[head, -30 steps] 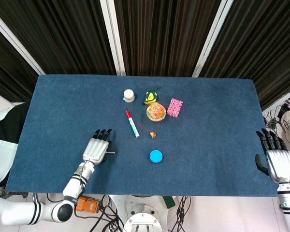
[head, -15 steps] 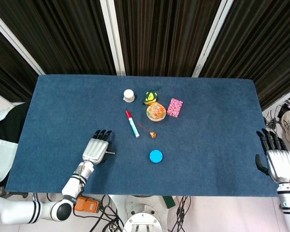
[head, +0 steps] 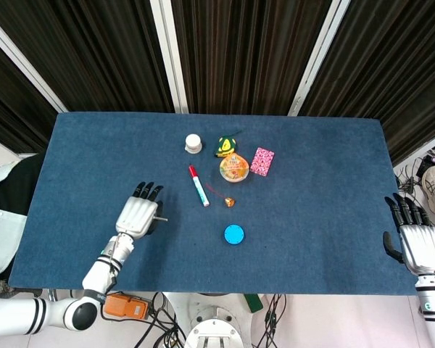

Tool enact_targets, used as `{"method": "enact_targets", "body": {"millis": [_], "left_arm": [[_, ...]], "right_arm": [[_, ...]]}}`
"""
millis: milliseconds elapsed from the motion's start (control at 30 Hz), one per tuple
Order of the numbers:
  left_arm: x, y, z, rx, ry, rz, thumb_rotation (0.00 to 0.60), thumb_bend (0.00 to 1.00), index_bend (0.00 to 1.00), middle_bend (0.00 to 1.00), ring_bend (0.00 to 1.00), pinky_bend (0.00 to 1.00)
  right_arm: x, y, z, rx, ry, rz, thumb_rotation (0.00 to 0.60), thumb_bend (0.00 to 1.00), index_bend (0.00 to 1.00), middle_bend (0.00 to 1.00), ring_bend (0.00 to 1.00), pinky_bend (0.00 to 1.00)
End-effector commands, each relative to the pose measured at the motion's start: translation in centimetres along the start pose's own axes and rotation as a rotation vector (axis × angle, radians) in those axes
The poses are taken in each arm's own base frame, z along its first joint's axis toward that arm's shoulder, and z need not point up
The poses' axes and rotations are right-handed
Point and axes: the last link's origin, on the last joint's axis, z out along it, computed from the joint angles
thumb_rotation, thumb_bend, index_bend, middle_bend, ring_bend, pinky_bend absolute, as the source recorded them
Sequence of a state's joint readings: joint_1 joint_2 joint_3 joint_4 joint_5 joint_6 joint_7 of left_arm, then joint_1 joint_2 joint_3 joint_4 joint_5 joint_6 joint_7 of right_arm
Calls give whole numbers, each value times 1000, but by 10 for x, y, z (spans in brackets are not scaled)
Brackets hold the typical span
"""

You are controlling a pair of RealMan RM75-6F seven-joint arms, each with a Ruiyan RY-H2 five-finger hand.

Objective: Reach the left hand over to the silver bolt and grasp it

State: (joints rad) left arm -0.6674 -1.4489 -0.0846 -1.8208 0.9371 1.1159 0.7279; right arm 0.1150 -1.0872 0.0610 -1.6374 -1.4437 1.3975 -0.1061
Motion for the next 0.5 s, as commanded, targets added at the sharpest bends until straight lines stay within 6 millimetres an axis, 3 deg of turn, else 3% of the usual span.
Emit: {"method": "enact_targets", "body": {"millis": [33, 267, 500], "left_arm": [[41, -10, -5, 10, 68, 30, 600, 501, 612, 105, 0, 67], [102, -20, -16, 8, 115, -52, 600, 501, 618, 108, 0, 67], [149, -22, -28, -11, 151, -148, 600, 500, 618, 109, 0, 67]], "right_arm": [[0, 0, 0, 1, -1, 1, 600, 717, 57, 75, 67, 164], [0, -1, -1, 0, 2, -2, 600, 717, 57, 75, 67, 164], [1, 0, -2, -3, 6, 0, 600, 717, 57, 75, 67, 164]]}}
